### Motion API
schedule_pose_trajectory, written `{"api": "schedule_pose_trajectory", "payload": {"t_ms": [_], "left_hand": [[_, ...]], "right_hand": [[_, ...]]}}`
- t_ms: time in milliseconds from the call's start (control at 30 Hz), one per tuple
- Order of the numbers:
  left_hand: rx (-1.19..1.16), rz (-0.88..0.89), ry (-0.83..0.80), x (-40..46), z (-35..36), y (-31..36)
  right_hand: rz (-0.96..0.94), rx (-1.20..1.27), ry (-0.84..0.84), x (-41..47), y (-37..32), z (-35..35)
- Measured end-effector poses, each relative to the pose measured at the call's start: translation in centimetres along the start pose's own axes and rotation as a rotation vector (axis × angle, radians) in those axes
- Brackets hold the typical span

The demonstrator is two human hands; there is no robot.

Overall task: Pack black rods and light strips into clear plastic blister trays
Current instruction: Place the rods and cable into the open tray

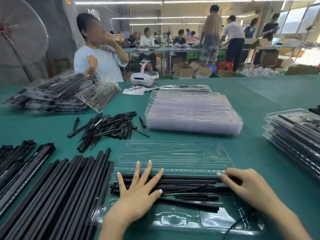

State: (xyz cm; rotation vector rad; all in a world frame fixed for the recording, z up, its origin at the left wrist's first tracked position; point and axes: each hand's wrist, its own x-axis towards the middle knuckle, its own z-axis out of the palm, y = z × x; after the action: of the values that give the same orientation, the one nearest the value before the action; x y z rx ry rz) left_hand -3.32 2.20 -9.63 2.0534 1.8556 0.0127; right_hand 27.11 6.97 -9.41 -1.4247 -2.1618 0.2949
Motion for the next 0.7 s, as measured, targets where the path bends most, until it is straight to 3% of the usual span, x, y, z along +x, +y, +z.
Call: {"api": "schedule_pose_trajectory", "payload": {"t_ms": [133,500,700], "left_hand": [[0.034,0.116,-0.005,0.0,0.5,1.4],[-0.009,0.078,-0.153,0.6,-0.3,1.9],[0.041,0.083,-0.049,1.1,0.5,2.4]], "right_hand": [[0.007,0.101,0.01,0.1,0.6,0.1],[0.032,0.181,0.019,0.1,1.2,-0.9],[-0.012,0.288,-0.031,-0.2,1.6,-0.7]]}}
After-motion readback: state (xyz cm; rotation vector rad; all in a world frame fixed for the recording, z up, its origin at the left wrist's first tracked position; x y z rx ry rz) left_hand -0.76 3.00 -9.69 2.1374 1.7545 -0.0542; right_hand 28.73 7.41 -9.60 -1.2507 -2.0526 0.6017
